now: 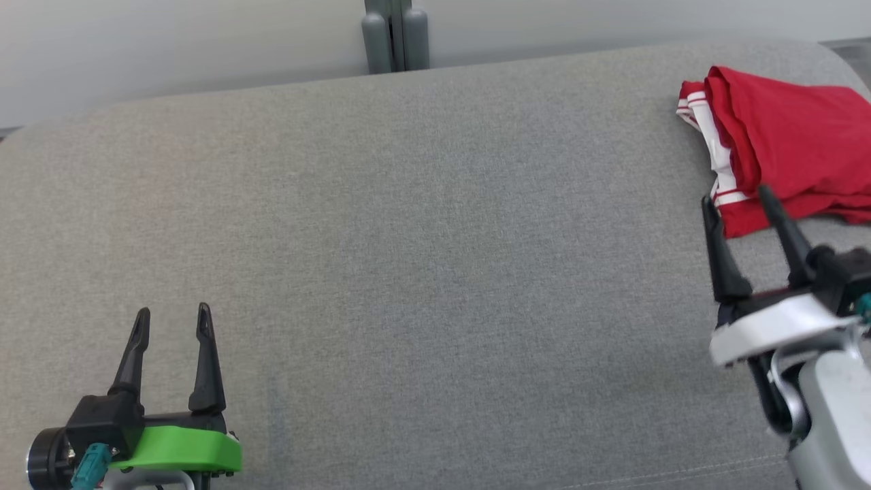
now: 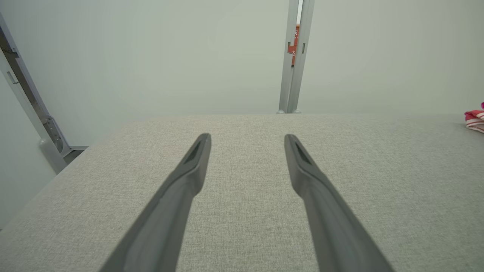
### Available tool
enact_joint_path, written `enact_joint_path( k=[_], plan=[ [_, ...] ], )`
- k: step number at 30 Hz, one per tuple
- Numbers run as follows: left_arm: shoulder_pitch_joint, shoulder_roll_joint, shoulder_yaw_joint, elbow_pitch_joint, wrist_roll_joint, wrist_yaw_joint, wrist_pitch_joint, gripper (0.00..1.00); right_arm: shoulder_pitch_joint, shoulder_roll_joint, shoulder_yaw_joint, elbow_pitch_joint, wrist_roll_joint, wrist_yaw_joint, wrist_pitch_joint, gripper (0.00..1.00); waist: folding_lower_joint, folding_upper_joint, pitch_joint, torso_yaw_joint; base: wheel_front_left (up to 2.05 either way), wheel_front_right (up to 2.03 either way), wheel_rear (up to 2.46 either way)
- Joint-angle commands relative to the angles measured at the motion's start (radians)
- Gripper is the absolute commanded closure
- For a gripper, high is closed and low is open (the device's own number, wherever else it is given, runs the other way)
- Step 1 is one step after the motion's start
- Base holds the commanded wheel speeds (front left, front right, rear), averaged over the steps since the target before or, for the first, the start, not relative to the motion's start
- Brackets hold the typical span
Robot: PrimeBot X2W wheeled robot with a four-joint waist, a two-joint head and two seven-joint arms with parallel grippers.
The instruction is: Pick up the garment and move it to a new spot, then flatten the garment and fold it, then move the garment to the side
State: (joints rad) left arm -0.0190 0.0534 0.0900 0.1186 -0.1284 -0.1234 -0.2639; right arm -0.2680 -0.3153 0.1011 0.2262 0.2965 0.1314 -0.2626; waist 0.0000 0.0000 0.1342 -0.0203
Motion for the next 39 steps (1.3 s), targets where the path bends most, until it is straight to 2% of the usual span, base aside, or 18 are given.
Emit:
enact_joint_path(
  k=[1,8,19,39],
  plan=[
    [0.018,0.001,-0.001,0.007,0.0,-0.001,0.0,0.0,0.042,0.019,-0.008,-0.015,-0.006,-0.001,-0.002,0.0,0.0,0.0,-0.05,0.029,0.0,0.0,0.0],
    [0.031,0.001,-0.008,0.031,0.007,-0.005,0.0,0.0,0.182,0.099,-0.022,-0.08,-0.023,-0.001,-0.002,0.0,0.0,0.0,-0.092,0.053,0.0,0.0,0.0],
    [0.047,0.0,-0.01,0.065,0.006,-0.006,0.0,0.0,0.279,0.17,-0.035,-0.115,-0.063,-0.001,-0.003,0.0,0.0,0.0,-0.136,0.074,0.0,0.0,0.0],
    [0.037,0.001,0.005,0.08,0.006,-0.007,0.0,0.0,0.295,0.202,-0.044,-0.099,-0.081,-0.001,-0.003,0.0,0.0,0.0,-0.143,0.074,0.0,0.0,0.0]
  ],
)
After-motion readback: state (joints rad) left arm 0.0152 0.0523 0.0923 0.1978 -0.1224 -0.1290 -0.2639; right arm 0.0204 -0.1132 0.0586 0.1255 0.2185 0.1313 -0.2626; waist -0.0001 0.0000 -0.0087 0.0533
